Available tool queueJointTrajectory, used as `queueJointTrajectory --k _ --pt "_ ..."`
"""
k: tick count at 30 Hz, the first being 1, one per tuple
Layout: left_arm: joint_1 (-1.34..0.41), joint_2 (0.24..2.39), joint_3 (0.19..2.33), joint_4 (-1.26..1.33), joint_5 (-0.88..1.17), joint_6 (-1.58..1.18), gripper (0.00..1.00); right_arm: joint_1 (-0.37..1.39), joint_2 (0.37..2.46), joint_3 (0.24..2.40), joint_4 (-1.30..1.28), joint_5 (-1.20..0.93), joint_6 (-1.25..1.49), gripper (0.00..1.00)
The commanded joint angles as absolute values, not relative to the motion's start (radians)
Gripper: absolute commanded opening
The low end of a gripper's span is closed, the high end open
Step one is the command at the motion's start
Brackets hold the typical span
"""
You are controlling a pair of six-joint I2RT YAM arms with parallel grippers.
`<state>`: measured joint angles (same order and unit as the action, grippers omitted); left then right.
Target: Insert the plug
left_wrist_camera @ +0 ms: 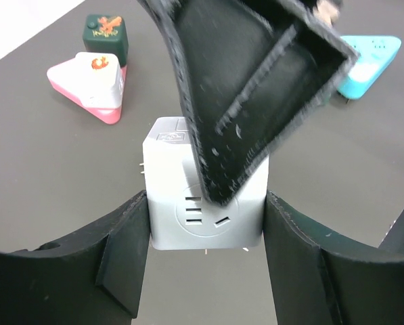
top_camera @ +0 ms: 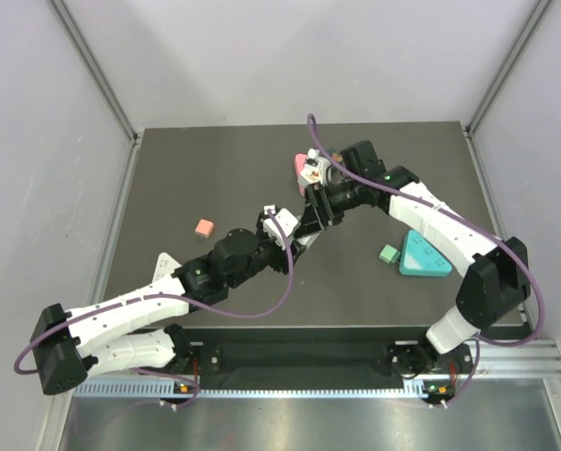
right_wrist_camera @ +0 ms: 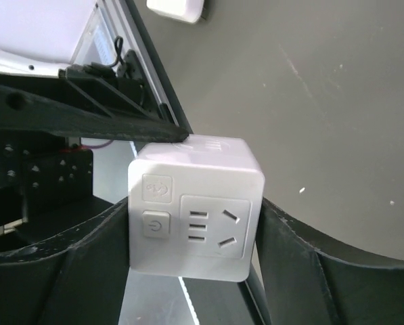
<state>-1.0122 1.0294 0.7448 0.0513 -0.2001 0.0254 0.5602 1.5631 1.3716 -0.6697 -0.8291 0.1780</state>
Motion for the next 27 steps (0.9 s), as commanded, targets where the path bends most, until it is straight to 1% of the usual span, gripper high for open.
queueJointTrajectory --k 1,3,5,8,9,11,12,13,14,15,16,17,18,19,20,21,24,25,27 --pt "-1.022 1.008 0.736 0.104 -0.198 0.043 0.0 0.545 1.58 1.431 -0.644 -0.885 0.144 0.66" --pt "-1.023 1.009 0.736 0.104 -0.201 0.044 0.0 0.545 1.583 1.413 -0.64 -0.896 0.149 0.63" --pt "-1.025 1.009 0.735 0.106 -0.202 0.046 0.0 0.545 1.577 1.401 -0.634 -0.891 0.143 0.64" --pt "-1.026 1.014 0.735 0.106 -0.209 0.045 0.0 0.545 1.575 1.401 -0.637 -0.888 0.137 0.52" --pt "-1.026 1.012 0.735 0.107 -0.21 0.046 0.0 0.545 1.574 1.401 -0.637 -0.891 0.133 0.5" --pt "-1.025 1.014 0.733 0.11 -0.212 0.046 0.0 0.545 1.58 1.399 -0.637 -0.897 0.133 0.51" --pt "-1.025 1.015 0.733 0.112 -0.215 0.046 0.0 0.545 1.582 1.399 -0.641 -0.902 0.127 0.48" --pt "-1.026 1.015 0.735 0.112 -0.215 0.046 0.0 0.546 1.585 1.401 -0.646 -0.905 0.121 0.4" --pt "-1.026 1.02 0.741 0.107 -0.212 0.048 0.01 0.548 1.589 1.407 -0.661 -0.896 0.106 0.26" --pt "-1.025 1.023 0.745 0.1 -0.21 0.043 0.12 0.549 1.591 1.408 -0.666 -0.885 0.097 0.03" --pt "-1.026 1.028 0.758 0.088 -0.209 0.04 0.39 0.549 1.585 1.413 -0.67 -0.864 0.075 0.0" --pt "-1.026 1.026 0.765 0.08 -0.206 0.029 0.49 0.546 1.58 1.416 -0.686 -0.842 0.063 0.0" --pt "-1.025 1.026 0.773 0.068 -0.204 0.025 0.62 0.543 1.575 1.419 -0.695 -0.813 0.048 0.0" --pt "-1.025 1.025 0.791 0.045 -0.196 0.025 0.81 0.535 1.568 1.43 -0.712 -0.743 0.032 0.0" --pt "-1.026 1.02 0.801 0.032 -0.184 0.025 0.85 0.516 1.566 1.436 -0.736 -0.711 0.008 0.0" --pt "-1.026 1.017 0.81 0.019 -0.163 0.023 0.87 0.505 1.565 1.442 -0.751 -0.678 -0.026 0.0" --pt "-1.025 0.989 0.841 -0.027 -0.124 0.009 0.88 0.479 1.548 1.448 -0.782 -0.507 -0.093 0.0" --pt "-1.026 0.971 0.856 -0.052 -0.12 0.008 0.88 0.476 1.537 1.448 -0.791 -0.397 -0.135 0.0" --pt "-1.026 0.951 0.868 -0.063 -0.115 0.002 0.88 0.434 1.525 1.436 -0.824 -0.359 -0.214 0.0"
